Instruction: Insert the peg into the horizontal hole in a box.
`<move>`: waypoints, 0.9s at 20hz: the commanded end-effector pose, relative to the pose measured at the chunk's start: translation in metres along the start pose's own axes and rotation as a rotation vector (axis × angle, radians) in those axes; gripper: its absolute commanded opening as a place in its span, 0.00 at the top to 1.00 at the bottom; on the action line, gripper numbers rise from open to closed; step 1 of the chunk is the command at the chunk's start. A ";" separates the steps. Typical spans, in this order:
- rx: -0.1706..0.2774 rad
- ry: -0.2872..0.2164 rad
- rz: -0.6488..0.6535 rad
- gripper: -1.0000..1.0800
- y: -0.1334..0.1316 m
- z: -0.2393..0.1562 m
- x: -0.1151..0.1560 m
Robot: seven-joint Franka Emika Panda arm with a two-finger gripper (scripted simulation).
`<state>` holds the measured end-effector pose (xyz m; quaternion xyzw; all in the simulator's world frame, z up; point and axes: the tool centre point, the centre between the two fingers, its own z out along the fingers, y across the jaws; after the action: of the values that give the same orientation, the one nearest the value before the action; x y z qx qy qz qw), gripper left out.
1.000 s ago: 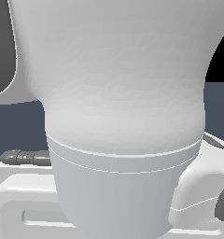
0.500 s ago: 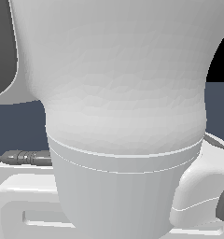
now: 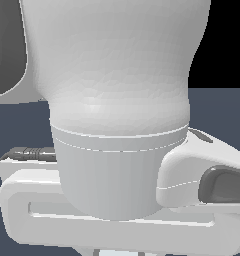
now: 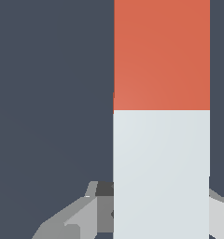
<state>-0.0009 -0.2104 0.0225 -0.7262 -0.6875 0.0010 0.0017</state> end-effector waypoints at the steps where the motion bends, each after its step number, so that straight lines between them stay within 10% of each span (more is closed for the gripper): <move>1: -0.004 0.000 0.004 1.00 -0.003 -0.005 0.009; 18: -0.004 0.000 0.072 1.00 -0.051 -0.052 0.136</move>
<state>-0.0421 -0.0827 0.0693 -0.7481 -0.6636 0.0008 0.0013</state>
